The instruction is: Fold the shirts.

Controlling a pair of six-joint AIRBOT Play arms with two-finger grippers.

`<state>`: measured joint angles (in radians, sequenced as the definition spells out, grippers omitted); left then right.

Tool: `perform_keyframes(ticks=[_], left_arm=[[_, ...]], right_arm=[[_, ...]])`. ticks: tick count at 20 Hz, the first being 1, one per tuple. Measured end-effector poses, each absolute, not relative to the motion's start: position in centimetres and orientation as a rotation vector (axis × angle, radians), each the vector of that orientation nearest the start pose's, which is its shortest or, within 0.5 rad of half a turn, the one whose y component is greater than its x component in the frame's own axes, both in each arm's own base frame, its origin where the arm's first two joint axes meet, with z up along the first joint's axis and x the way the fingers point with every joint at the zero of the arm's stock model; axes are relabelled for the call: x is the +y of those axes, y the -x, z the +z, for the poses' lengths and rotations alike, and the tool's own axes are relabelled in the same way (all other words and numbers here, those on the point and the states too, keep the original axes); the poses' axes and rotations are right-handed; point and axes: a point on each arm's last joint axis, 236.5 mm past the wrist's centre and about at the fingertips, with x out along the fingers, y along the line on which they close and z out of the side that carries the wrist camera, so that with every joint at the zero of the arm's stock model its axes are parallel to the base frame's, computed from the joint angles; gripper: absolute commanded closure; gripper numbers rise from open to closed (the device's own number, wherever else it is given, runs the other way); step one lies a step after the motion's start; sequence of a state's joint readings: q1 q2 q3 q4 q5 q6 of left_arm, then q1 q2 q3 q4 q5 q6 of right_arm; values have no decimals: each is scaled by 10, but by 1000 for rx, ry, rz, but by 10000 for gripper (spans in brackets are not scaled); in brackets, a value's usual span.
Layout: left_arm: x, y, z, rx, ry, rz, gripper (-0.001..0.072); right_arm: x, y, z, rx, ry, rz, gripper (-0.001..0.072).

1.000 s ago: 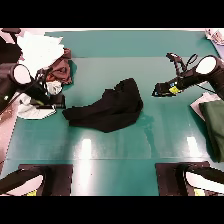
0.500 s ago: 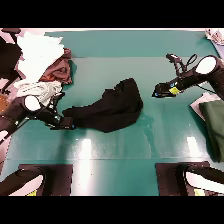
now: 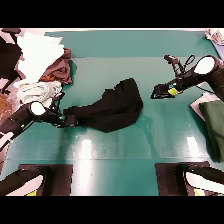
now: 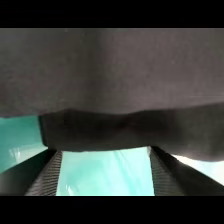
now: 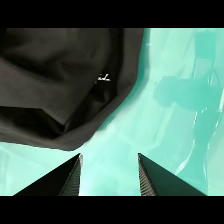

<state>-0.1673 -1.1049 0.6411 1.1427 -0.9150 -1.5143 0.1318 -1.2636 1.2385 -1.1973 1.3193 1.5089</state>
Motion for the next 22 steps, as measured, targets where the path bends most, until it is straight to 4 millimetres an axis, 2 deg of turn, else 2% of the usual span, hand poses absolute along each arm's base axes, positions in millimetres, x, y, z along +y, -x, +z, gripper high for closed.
perform_keyframes(ticks=[1,2,3,4,5,6,9,11,14,17,19,22], left_arm=[[-124,-275,-79,1377,288,-277,125],[-123,-278,-79,1370,284,-272,259],[-121,-279,-81,1365,272,-266,357],[-119,-280,-82,1361,268,-261,409],[-119,-281,-82,1359,267,-260,659],[-118,-282,-83,1354,263,-256,684],[-120,-277,-81,1384,260,-268,685],[-122,-271,-69,1413,252,-291,685],[-125,-272,-37,1390,268,-299,685],[-118,-268,2,1342,280,-263,685],[-113,-264,21,1313,293,-230,685],[-110,-258,38,1298,321,-200,685]], right_arm=[[132,-350,47,1340,-181,397,308],[133,-350,47,1339,-179,399,308],[133,-350,47,1340,-178,401,308],[134,-349,47,1340,-178,401,308],[134,-349,47,1340,-177,401,309],[134,-349,47,1340,-176,402,308],[135,-351,48,1332,-178,401,308],[135,-356,49,1311,-179,398,308],[135,-374,54,1233,-182,388,308],[135,-397,54,1155,-191,370,307],[136,-409,43,1144,-204,359,307],[137,-430,16,1143,-236,336,307]])
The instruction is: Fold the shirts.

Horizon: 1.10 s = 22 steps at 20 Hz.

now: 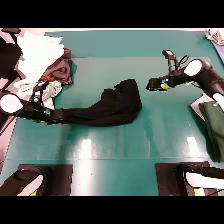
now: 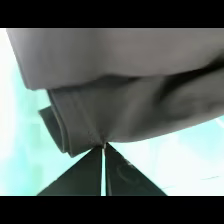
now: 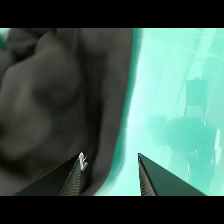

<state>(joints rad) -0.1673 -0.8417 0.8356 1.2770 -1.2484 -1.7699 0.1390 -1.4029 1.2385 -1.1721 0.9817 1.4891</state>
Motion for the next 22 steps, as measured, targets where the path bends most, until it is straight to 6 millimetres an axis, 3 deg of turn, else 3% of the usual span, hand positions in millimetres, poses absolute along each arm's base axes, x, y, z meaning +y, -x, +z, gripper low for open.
perform_keyframes(ticks=[7,12,13,14,16,19,22], left_arm=[[-109,-255,48,1292,365,-170,685],[-109,-257,49,1287,384,-157,685],[-109,-257,49,1285,386,-156,685],[-109,-259,50,1277,389,-155,685],[-109,-263,51,1262,398,-151,685],[-110,-268,53,1239,417,-142,685],[-110,-273,59,1219,427,-138,686]], right_arm=[[147,-474,-43,1122,-444,346,308],[169,-486,-67,1114,-557,375,321],[176,-486,-70,1115,-566,384,446],[181,-486,-73,1116,-566,389,526],[190,-486,-75,1112,-562,399,695],[195,-484,-71,1104,-548,413,698],[180,-480,-30,1057,-478,443,699]])
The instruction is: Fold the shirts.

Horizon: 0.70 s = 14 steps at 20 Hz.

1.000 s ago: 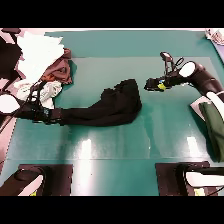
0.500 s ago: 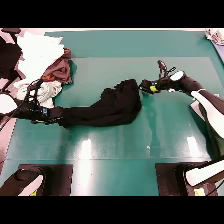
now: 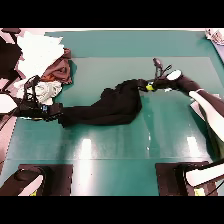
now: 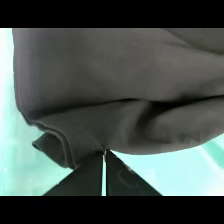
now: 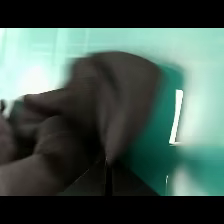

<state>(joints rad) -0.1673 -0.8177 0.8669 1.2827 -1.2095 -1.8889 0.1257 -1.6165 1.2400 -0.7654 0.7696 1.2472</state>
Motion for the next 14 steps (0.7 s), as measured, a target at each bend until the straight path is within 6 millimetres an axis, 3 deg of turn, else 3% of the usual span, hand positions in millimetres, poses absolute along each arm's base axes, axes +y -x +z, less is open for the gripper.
perform_keyframes(ticks=[4,7,9,11,14], left_arm=[[-106,-284,92,1154,414,-135,686],[-90,-292,120,1095,381,-80,686],[-81,-292,130,1083,385,-33,685],[-83,-283,142,1106,407,-33,686],[-96,-257,196,1036,473,-114,687]], right_arm=[[133,-459,63,951,-385,437,700],[94,-433,132,841,-336,383,700],[76,-408,173,771,-302,356,700],[71,-375,214,698,-266,353,701],[75,-313,278,537,-191,362,701]])
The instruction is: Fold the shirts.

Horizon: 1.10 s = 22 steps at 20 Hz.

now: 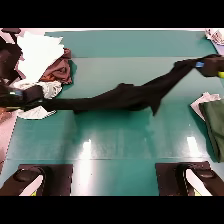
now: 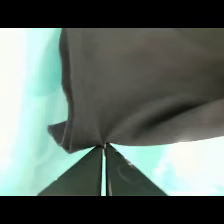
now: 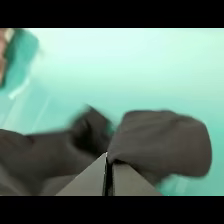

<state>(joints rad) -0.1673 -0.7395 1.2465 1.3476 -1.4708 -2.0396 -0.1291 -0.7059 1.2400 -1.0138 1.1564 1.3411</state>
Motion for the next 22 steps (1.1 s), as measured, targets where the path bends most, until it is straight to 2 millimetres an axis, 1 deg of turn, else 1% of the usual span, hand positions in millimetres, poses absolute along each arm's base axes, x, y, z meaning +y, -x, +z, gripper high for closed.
perform_keyframes(ticks=[1,3,5,6,7,8,9,10,11,12,13,14,15,16,17,18,19,21,22], left_arm=[[-101,-243,228,961,512,-159,688],[-106,-207,295,785,595,-245,690],[-102,-166,369,557,683,-318,690],[-100,-152,398,469,713,-349,691],[-99,-143,418,411,731,-370,690],[-98,-143,429,384,733,-377,689],[-99,-152,432,388,723,-375,687],[-102,-169,427,418,700,-363,687],[-103,-194,415,468,665,-337,686],[-106,-221,399,523,628,-312,686],[-110,-253,375,602,591,-287,686],[-114,-284,348,683,557,-264,686],[-118,-314,317,769,519,-241,686],[-121,-339,288,839,491,-227,686],[-125,-364,256,908,467,-214,686],[-128,-386,225,969,449,-201,686],[-130,-409,194,1018,434,-183,686],[-132,-447,137,1083,415,-149,686],[-132,-461,109,1114,408,-133,686]], right_arm=[[78,-291,301,460,-166,367,701],[80,-243,360,227,-119,351,701],[74,-193,427,-56,-89,304,701],[70,-171,457,-182,-80,274,701],[65,-159,476,-254,-72,244,701],[60,-156,484,-276,-59,212,701],[56,-160,490,-280,-61,191,701],[51,-171,491,-264,-82,174,700],[44,-192,482,-207,-126,155,700],[34,-219,465,-122,-184,136,700],[24,-244,447,-49,-245,122,699],[14,-273,420,48,-308,111,699],[7,-300,388,151,-368,106,699],[1,-325,352,262,-425,102,699],[-3,-351,312,374,-481,99,699],[-2,-373,272,478,-528,101,699],[1,-393,239,548,-566,107,699],[9,-439,165,673,-610,97,698],[15,-458,133,722,-618,93,697]])
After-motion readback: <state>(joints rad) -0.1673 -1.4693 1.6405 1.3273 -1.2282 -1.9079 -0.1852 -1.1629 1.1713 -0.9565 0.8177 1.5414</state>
